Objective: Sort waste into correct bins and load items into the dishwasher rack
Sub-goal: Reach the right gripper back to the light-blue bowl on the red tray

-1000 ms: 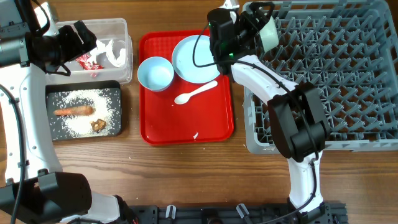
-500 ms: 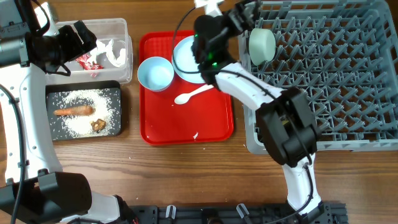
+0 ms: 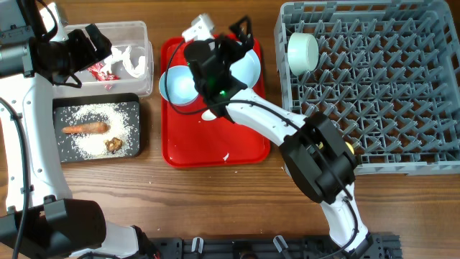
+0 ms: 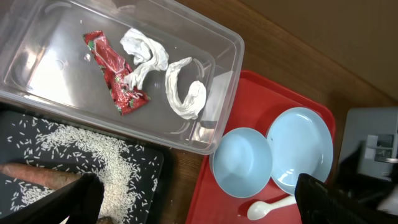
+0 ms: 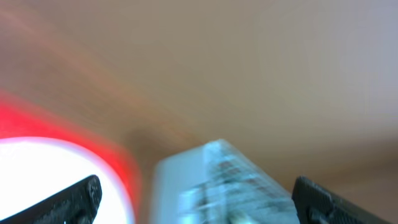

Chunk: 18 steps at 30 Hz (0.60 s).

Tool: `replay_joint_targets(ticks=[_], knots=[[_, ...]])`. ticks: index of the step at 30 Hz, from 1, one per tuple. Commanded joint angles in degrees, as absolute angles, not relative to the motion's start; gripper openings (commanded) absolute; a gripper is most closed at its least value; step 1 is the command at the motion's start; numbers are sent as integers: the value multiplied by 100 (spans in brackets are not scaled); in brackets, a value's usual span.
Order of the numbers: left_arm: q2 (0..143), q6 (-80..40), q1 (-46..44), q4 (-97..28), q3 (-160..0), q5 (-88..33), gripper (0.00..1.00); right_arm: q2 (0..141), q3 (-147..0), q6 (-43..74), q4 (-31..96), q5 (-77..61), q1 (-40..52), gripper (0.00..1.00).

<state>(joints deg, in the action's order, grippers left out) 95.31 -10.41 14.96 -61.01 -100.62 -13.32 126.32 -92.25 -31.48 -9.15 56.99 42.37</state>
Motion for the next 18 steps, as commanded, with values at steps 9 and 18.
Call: replay_joint_targets(ticks=[9, 18], knots=[[9559, -1094, 1518, -6086, -10090, -1339, 100, 10753, -9236, 974, 1033, -45, 3913, 100], [9559, -1094, 1518, -6088, -10090, -1339, 100, 11251, -9223, 2993, 1420, -73, 4010, 68]])
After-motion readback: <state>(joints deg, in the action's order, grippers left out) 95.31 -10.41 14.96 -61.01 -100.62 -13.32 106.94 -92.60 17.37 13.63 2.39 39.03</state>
